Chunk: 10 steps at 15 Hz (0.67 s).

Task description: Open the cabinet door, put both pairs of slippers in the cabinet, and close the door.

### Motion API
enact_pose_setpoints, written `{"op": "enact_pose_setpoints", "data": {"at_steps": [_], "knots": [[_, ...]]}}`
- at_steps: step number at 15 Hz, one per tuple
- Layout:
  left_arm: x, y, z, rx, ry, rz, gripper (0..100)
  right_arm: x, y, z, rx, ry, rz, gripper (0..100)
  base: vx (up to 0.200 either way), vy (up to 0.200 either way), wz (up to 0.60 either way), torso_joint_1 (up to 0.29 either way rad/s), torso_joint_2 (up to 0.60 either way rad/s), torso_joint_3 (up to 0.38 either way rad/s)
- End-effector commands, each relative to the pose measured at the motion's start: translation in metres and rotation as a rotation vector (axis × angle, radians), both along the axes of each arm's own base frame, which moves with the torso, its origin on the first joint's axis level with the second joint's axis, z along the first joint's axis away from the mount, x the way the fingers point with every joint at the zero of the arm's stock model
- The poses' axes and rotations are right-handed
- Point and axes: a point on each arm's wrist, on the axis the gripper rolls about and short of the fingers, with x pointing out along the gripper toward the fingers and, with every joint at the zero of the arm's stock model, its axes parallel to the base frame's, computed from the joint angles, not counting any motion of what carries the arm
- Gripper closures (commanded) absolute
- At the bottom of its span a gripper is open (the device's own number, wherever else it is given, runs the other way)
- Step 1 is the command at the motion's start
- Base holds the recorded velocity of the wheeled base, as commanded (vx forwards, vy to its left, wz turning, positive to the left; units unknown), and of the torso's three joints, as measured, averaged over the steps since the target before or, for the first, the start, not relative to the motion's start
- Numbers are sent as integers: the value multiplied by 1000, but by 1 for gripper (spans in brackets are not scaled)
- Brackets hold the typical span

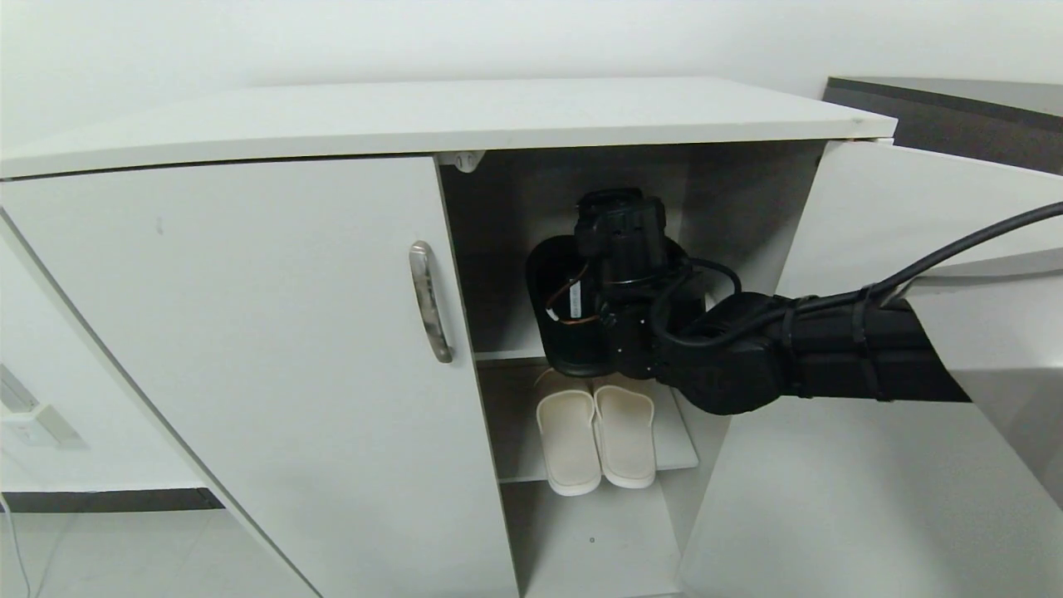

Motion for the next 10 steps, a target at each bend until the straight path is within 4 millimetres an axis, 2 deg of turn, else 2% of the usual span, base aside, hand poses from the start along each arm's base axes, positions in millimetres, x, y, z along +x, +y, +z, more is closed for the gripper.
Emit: {"op": "enact_pose_setpoints", "data": {"at_steps": [1,8,9,10], "knots": [[0,0,0,-1,1,3,100,8,5,-5,-2,3,-5,100,0,0,0,0,0,0],[0,0,0,-2,1,5,100,18,3,-15,-2,16,-25,100,0,0,0,0,0,0],[0,0,0,-2,0,5,100,18,3,-15,-2,16,-25,0,0,0,0,0,0,0],[0,0,0,-4,3,5,100,18,3,-16,-1,17,-26,0,0,0,0,0,0,0]]}}
